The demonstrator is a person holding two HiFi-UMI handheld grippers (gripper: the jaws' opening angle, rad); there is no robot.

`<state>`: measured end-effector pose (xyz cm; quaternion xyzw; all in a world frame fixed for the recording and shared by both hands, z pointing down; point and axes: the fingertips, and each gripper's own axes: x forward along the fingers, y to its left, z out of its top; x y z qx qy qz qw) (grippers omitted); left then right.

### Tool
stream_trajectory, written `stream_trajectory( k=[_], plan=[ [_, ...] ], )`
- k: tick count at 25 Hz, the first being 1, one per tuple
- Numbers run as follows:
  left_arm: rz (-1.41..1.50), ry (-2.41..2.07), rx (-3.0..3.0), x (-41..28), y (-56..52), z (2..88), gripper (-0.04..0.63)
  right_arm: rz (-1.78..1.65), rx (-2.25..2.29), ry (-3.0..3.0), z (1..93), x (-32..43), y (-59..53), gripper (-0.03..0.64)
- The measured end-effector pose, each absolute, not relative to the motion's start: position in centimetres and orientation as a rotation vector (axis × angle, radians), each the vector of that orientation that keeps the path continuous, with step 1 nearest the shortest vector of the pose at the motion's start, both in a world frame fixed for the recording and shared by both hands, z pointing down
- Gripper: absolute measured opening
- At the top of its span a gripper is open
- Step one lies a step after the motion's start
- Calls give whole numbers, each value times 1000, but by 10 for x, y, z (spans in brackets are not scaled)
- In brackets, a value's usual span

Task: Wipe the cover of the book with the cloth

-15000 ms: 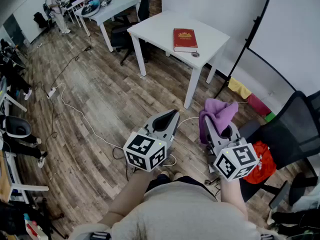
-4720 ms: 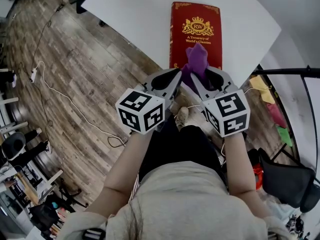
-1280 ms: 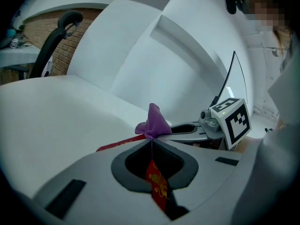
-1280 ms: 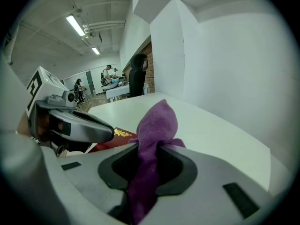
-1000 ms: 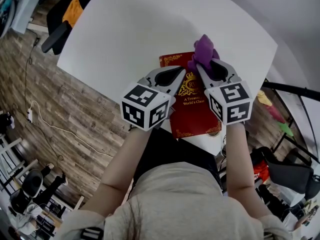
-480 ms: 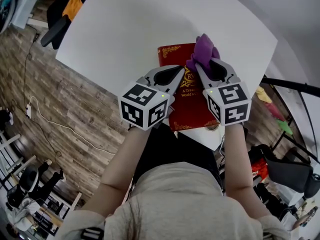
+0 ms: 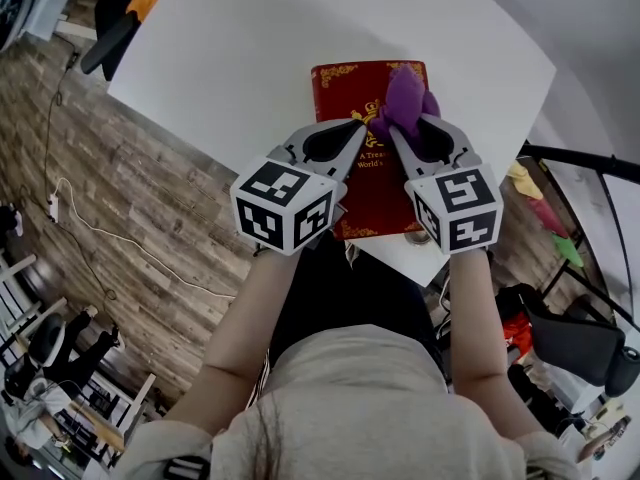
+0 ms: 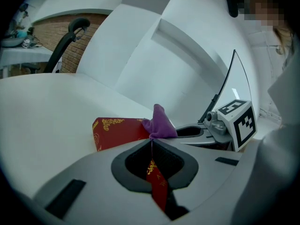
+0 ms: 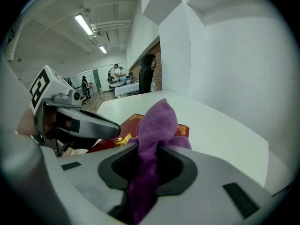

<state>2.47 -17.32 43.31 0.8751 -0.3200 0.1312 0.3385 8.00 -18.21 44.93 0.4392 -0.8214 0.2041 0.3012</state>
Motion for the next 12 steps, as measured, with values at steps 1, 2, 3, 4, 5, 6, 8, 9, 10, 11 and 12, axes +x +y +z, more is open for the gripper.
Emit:
stream_trajectory(
  k=[1, 2, 3, 4, 5, 6, 8, 9, 10, 11, 12],
  plan=[
    [337, -838, 2276, 24, -171, 432, 23, 541, 1160, -2181, 448, 79, -179, 106],
    [332, -842, 2273, 24, -168, 430, 24, 540, 1155, -2183, 448, 79, -176, 106],
    [330, -846, 2271, 24, -165, 429, 25, 540, 1152, -2185, 447, 80, -173, 106],
    [330, -852, 2272, 24, -162, 429, 25, 539, 1149, -2188, 447, 80, -169, 106],
    [330, -858, 2272, 24, -159, 429, 25, 537, 1146, -2191, 448, 80, -166, 106],
    [329, -864, 2273, 23, -157, 430, 25, 536, 1142, -2193, 448, 79, -163, 106],
    [323, -871, 2273, 22, -151, 429, 24, 538, 1133, -2199, 450, 78, -157, 106],
    [321, -874, 2274, 22, -148, 428, 24, 541, 1128, -2203, 450, 78, -153, 106],
    [319, -877, 2276, 23, -146, 427, 25, 542, 1124, -2207, 450, 78, -149, 106],
    [318, -880, 2278, 24, -143, 426, 25, 542, 1120, -2211, 450, 78, -146, 106],
    [318, -882, 2280, 26, -140, 425, 25, 541, 1118, -2215, 449, 79, -143, 106]
  ],
)
